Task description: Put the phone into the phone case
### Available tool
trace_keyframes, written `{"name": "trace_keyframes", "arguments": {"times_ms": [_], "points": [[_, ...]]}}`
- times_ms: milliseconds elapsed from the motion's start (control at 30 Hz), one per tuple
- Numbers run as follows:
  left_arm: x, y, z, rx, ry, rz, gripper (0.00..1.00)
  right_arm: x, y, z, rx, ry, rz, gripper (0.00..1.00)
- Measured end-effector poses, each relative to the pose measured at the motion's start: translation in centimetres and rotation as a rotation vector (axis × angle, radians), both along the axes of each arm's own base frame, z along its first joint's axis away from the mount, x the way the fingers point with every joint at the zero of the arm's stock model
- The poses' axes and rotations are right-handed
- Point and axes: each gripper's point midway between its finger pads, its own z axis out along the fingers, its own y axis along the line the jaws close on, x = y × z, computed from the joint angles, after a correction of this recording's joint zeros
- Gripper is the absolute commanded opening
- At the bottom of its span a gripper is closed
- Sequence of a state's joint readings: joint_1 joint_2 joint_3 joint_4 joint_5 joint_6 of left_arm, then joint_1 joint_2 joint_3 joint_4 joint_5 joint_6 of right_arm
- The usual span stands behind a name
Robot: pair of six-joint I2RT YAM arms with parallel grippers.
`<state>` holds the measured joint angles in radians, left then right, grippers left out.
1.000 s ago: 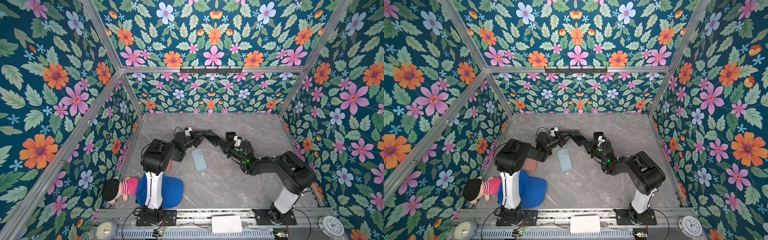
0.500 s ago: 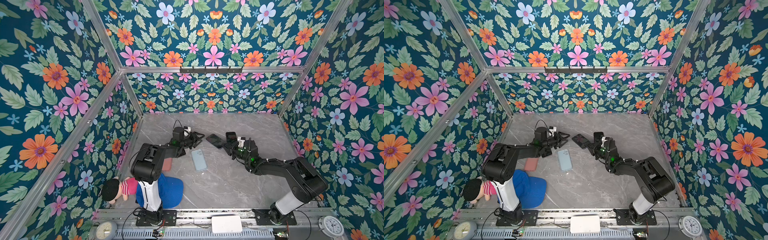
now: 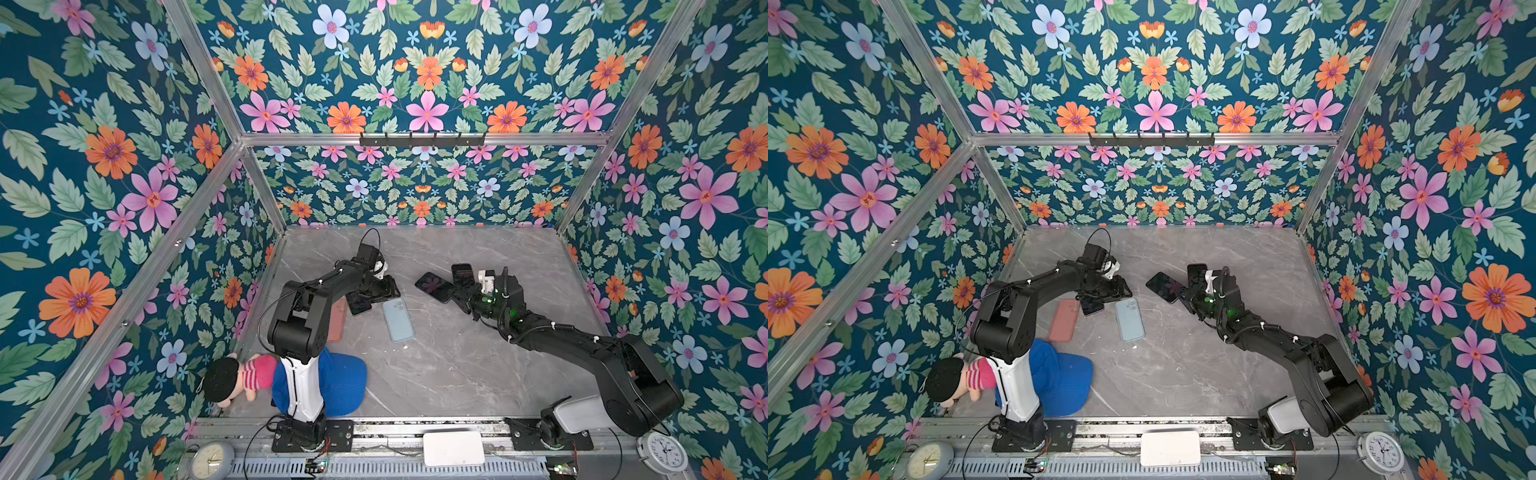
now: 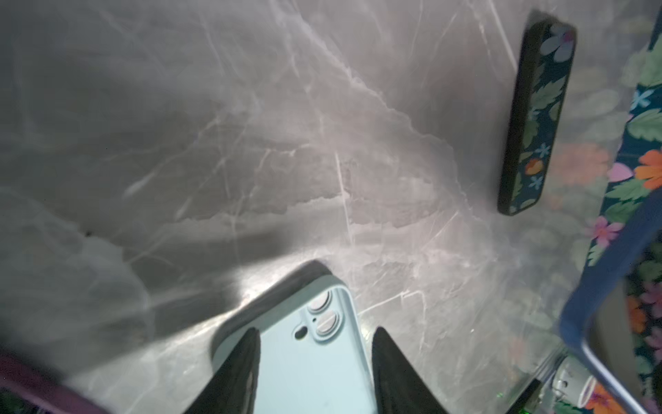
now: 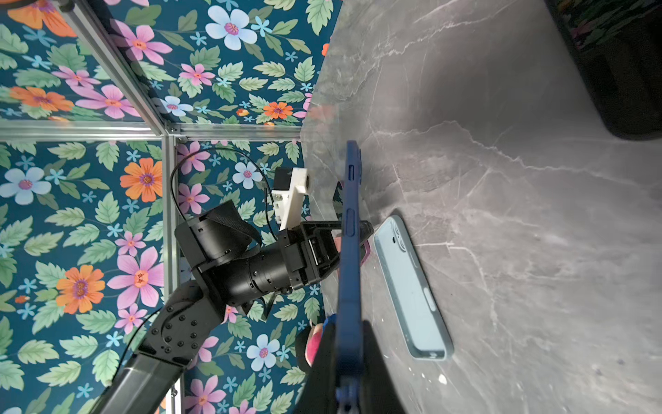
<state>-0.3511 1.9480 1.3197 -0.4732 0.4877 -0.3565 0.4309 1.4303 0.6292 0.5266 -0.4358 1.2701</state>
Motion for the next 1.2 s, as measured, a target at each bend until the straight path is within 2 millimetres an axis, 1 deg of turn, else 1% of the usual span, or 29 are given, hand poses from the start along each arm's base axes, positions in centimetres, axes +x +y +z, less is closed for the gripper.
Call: {"name": "trace_keyframes", "arguments": {"times_ms": [133, 333, 433, 600, 700, 800, 867, 967, 1100, 1200], "points": [[-0.6, 0.7, -0.6, 0.089, 0.01, -0.051, 0.52, -0.2, 0.1, -0.4, -0.017, 0.005, 0.015, 0.0], [-1.5, 0.0, -1.3, 0.22, -0.003, -0.141, 0.51, -0.4, 0.4, -1.0, -0.02, 0.023, 0.037, 0.0], [-1.4, 0.1, -1.7, 0.304, -0.017, -0.166, 0.48, -0.5, 0.4, -1.4, -0.021, 0.031, 0.042, 0.0], [-0.8, 0.4, -1.9, 0.401, -0.044, -0.176, 0.44, -0.7, 0.4, -1.6, -0.02, 0.036, 0.049, 0.0], [-0.3, 0.2, -1.3, 0.43, -0.07, -0.182, 0.44, -0.8, 0.5, -1.7, -0.019, 0.038, 0.053, 0.0], [0.1, 0.0, 0.2, 0.443, -0.114, -0.187, 0.45, -0.9, 0.5, -1.8, -0.018, 0.041, 0.057, 0.0], [0.5, 0.1, 1.2, 0.455, -0.147, -0.181, 0.47, -0.9, 0.6, -1.9, -0.016, 0.042, 0.062, 0.0], [1.1, 0.3, 1.5, 0.481, -0.175, -0.189, 0.48, -0.9, 0.6, -2.4, -0.018, 0.054, 0.063, 0.0], [1.8, 0.5, 0.1, 0.52, -0.16, -0.193, 0.49, -1.0, 0.7, -2.9, -0.015, 0.066, 0.068, 0.0], [1.6, 0.8, -1.2, 0.54, -0.133, -0.204, 0.49, -1.1, 0.7, -2.8, -0.01, 0.062, 0.073, 0.0]]}}
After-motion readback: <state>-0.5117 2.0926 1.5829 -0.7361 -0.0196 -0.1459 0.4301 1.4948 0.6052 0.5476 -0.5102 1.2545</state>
